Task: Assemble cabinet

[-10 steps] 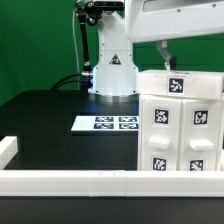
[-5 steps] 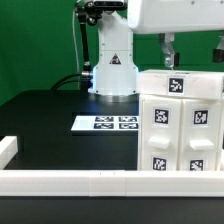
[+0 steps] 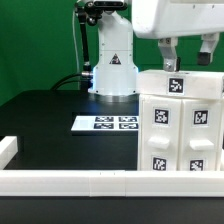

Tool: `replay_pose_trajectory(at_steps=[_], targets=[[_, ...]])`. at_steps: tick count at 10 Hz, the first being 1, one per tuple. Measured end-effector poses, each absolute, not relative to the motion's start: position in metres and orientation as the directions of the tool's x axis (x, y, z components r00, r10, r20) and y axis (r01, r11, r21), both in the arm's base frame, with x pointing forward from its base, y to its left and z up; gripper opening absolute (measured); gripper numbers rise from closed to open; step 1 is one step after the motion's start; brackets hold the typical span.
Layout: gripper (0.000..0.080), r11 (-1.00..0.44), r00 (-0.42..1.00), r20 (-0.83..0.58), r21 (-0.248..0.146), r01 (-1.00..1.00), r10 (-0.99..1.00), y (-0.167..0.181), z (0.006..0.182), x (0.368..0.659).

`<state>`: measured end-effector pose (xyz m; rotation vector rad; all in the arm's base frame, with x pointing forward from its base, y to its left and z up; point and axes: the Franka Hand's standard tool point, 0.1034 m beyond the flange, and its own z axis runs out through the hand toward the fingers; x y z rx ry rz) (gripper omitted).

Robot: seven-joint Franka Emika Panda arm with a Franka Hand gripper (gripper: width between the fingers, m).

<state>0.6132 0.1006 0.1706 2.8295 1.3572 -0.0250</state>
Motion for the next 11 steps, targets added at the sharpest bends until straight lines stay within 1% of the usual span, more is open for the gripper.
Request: replay_pose_trajectory(at_steps=[1, 2, 4, 7, 8, 10, 11], targets=[[0.0649, -0.505, 0.505, -0.036, 0.010, 0.863, 0.862, 0.098, 0.169, 0.614], [0.0649, -0.470, 0.470, -0.046, 0.011, 0.883, 0.882, 0.098, 0.166, 0.613], [0.0649, -0.482, 0.482, -0.052, 0.003, 0.876, 0.875, 0.099, 0.160, 0.612], [0.0649, -0.504, 0.503, -0.057, -0.002, 0.864, 0.862, 0.092, 0.152, 0.613], [0.0549, -0.514, 0.513, -0.057, -0.001, 0.858, 0.856, 0.093, 0.152, 0.613], [0.0553, -0.540, 0.539, -0.056, 0.000, 0.842, 0.840, 0.093, 0.152, 0.613], [0.0553, -0.594, 0.593, -0.056, 0.004, 0.805, 0.803, 0.093, 0.152, 0.613]])
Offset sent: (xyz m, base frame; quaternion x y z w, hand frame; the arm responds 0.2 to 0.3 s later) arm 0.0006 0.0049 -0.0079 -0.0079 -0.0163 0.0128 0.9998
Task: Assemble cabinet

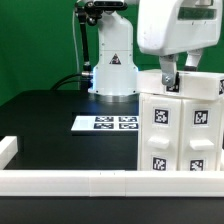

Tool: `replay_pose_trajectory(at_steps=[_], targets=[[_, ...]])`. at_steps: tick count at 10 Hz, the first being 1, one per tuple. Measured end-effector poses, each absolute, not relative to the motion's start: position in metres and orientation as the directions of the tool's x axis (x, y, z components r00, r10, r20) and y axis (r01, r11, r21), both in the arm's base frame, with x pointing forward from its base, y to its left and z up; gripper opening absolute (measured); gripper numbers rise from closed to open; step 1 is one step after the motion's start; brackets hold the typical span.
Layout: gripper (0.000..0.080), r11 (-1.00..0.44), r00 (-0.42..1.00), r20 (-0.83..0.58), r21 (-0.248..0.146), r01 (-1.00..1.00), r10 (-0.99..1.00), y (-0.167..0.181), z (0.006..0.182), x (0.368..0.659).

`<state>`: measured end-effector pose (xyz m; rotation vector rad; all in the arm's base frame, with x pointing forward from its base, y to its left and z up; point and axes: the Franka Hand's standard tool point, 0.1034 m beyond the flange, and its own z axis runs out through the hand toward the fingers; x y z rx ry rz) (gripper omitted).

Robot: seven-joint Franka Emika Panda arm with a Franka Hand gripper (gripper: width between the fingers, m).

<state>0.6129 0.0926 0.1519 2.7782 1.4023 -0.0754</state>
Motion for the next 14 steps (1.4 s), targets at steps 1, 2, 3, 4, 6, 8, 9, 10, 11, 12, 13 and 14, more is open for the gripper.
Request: replay_pose_trajectory(at_steps=[1, 2, 3, 4, 6, 8, 9, 10, 11, 12, 13, 14], targets=[[0.0553, -0.642, 0.641, -0.056, 0.007, 0.767, 0.765, 0.0928, 0.1520, 0.6128], [0.0553, -0.701, 0.700, -0.054, 0.011, 0.714, 0.712, 0.0929, 0.1522, 0.6129], [0.0553, -0.781, 0.780, -0.048, 0.008, 0.625, 0.624, 0.0921, 0.1523, 0.6130], [0.0553, -0.886, 0.885, -0.037, -0.008, 0.463, 0.463, 0.0926, 0.1520, 0.6126], [0.0554, -0.982, 0.982, -0.035, -0.041, 0.185, 0.186, 0.0955, 0.1513, 0.6119], [0.0554, -0.999, 0.999, -0.042, -0.037, 0.018, 0.020, 0.0964, 0.1513, 0.6119], [0.0554, -0.999, 0.999, -0.044, -0.035, -0.034, -0.033, 0.0965, 0.1514, 0.6119], [0.0554, -0.995, 0.995, -0.045, -0.033, -0.095, -0.093, 0.0968, 0.1515, 0.6119], [0.0554, -0.983, 0.982, -0.048, -0.030, -0.183, -0.181, 0.0970, 0.1518, 0.6120], [0.0554, -0.944, 0.944, -0.055, -0.032, -0.329, -0.327, 0.0970, 0.1522, 0.6115], [0.0554, -0.883, 0.883, -0.050, -0.031, -0.468, -0.466, 0.0976, 0.1524, 0.6108], [0.0554, -0.809, 0.809, -0.044, -0.037, -0.587, -0.586, 0.0986, 0.1525, 0.6112]])
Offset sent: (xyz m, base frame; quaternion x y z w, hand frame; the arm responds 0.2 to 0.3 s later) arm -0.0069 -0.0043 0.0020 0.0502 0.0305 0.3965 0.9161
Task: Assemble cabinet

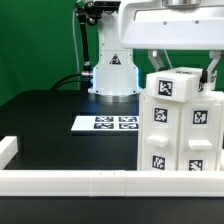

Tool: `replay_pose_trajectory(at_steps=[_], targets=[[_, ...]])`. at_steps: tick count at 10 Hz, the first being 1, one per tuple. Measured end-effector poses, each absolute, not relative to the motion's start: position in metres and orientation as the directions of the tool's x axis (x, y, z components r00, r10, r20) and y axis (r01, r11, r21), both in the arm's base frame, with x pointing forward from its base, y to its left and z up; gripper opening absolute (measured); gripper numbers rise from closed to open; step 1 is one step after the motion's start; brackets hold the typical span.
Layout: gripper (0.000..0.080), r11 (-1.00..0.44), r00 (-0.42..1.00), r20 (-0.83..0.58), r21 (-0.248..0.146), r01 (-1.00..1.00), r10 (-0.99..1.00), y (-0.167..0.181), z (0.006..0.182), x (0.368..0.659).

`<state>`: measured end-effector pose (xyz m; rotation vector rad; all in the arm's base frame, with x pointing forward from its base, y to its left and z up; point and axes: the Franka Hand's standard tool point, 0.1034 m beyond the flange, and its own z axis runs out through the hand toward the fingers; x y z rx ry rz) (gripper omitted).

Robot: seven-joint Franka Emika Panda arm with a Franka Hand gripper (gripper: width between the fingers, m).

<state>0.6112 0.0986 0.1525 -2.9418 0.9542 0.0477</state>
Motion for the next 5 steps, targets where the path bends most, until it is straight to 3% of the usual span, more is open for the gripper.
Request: replay_pose_trajectory(at_steps=[1, 5], targets=[[0.0554, -0.715, 0.718, -0.046, -0.068, -0.696, -0.694, 0.1001, 0.1518, 0.6136], [0.0554, -0.540, 0.544, -0.063, -0.063, -0.839, -0.837, 0.1002, 0.1518, 0.6143]])
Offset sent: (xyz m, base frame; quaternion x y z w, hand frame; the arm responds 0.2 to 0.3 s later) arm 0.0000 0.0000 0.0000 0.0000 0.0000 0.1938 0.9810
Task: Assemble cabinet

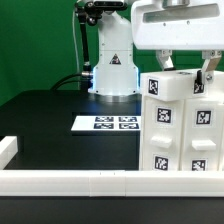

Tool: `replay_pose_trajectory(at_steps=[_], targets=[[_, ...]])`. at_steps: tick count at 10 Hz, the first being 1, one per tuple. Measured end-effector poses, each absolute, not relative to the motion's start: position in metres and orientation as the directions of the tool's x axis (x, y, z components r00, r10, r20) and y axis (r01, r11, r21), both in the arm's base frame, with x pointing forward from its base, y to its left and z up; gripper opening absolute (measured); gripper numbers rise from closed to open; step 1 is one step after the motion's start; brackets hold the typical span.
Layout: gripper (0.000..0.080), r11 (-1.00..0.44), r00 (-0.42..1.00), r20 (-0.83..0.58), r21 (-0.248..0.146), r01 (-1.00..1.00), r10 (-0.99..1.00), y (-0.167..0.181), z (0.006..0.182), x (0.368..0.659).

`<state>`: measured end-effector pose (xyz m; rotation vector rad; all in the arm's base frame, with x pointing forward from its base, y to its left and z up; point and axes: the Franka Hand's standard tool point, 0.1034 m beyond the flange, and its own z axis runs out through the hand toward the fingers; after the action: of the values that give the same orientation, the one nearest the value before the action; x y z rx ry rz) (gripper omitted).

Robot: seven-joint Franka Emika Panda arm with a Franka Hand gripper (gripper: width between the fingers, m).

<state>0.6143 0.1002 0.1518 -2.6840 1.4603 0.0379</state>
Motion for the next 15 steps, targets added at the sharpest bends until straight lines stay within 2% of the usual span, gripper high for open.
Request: replay_pose_trajectory(at_steps=[1, 3, 5, 8, 10, 11, 13, 15], targets=[[0.0554, -0.510, 0.514, -0.066, -0.062, -0.858, -0.855, 0.100, 0.152, 0.614], [0.0554, -0.255, 0.262, -0.097, -0.075, -0.964, -0.960, 0.102, 0.152, 0.618], [0.0554, -0.076, 0.088, -0.118, -0.102, -0.992, -0.989, 0.102, 0.151, 0.620], [0.0554, 0.104, -0.091, -0.142, -0.086, -0.991, -0.986, 0.103, 0.152, 0.621], [0.0554, 0.098, -0.086, -0.142, -0.086, -0.991, -0.986, 0.103, 0.151, 0.621], [0.0634, 0.094, -0.081, -0.142, -0.086, -0.992, -0.986, 0.104, 0.151, 0.621], [0.0647, 0.057, -0.044, -0.143, -0.088, -0.994, -0.989, 0.105, 0.153, 0.620], [0.0649, 0.021, -0.001, -0.154, -0.128, -0.992, -0.988, 0.106, 0.176, 0.623]])
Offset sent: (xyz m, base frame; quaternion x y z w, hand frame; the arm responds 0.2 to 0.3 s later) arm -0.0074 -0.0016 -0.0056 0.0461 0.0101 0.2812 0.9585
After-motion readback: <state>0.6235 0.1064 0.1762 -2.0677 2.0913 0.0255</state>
